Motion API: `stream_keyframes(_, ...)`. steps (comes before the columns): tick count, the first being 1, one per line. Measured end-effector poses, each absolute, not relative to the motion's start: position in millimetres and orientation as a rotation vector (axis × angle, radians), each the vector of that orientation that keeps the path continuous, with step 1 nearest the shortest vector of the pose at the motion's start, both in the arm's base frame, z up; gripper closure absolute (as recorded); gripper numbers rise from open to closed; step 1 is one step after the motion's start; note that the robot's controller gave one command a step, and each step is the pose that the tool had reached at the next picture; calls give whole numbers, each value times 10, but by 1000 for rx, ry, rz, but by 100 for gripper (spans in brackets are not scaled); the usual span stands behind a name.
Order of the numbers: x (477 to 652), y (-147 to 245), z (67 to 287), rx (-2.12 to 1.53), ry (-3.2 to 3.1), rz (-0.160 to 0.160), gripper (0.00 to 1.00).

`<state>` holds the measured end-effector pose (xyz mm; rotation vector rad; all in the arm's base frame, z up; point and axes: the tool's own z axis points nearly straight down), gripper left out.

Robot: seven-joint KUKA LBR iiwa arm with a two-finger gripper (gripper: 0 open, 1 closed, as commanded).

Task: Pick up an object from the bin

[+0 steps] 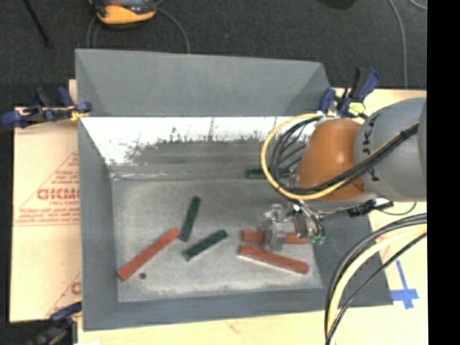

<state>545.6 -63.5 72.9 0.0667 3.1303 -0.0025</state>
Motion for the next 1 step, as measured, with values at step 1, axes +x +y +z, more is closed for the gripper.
stream_keyframes(1, 5448, -633, 744, 66, 3131, -2, 100)
